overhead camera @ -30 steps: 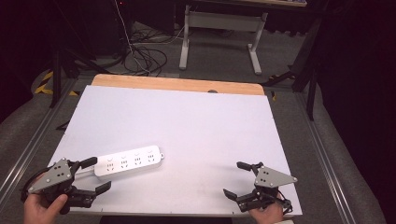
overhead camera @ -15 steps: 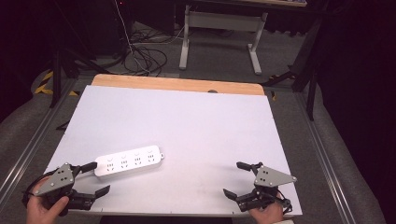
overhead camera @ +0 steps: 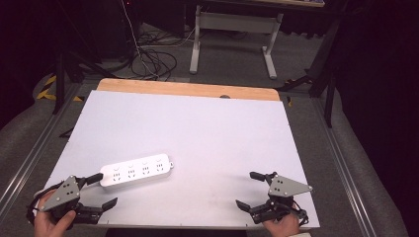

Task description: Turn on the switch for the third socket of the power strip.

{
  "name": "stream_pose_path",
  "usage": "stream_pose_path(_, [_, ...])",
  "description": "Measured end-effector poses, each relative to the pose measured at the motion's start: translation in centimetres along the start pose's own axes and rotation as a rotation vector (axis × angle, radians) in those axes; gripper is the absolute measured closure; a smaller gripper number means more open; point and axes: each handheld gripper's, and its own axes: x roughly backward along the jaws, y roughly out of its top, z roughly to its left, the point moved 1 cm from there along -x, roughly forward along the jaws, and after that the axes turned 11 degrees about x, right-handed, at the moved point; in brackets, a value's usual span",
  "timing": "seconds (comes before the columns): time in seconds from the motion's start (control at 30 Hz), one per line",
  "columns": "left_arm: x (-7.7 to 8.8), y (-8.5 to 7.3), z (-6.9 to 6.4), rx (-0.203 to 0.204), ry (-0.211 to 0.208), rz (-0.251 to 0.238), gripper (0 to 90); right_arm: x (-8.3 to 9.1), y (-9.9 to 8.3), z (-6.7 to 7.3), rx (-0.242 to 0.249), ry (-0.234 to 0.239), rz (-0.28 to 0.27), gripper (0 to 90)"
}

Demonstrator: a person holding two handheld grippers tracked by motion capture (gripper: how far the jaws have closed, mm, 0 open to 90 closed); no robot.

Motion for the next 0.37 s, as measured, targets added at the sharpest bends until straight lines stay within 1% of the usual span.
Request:
stream_pose_path(0.03, [0.08,0.07,-0.14,0.014,-0.002,0.0,9.1,-0.03,-0.01,-0.01,-0.001,0.0,0.0,4.0])
stream_pose_path(0.07, [0.14,0.17,-0.17,0.011,0.006,-0.002,9.1,-0.05,-0.03,-0.03,-0.001,-0.001,0.001,4.0])
stream_pose_path(0.1, [0.17,0.25,-0.2,0.016,0.009,-0.001,9.0,-0.06,-0.04,-0.05,-0.002,-0.001,0.001,4.0])
stream_pose_path(0.2, [0.15,0.39,-0.08,0.052,-0.02,-0.005,7.5,-0.01,-0.07,-0.11,-0.008,-0.007,-0.001,4.2])
stream_pose_path(0.27, [0.21,0.4,0.09,0.039,-0.022,-0.013,7.3,-0.02,-0.08,-0.1,-0.009,-0.007,0.0,4.3])
stream_pose_path(0.37, [0.34,0.39,0.2,0.041,-0.028,-0.034,7.4,-0.09,-0.08,-0.07,-0.005,-0.008,0.005,4.3])
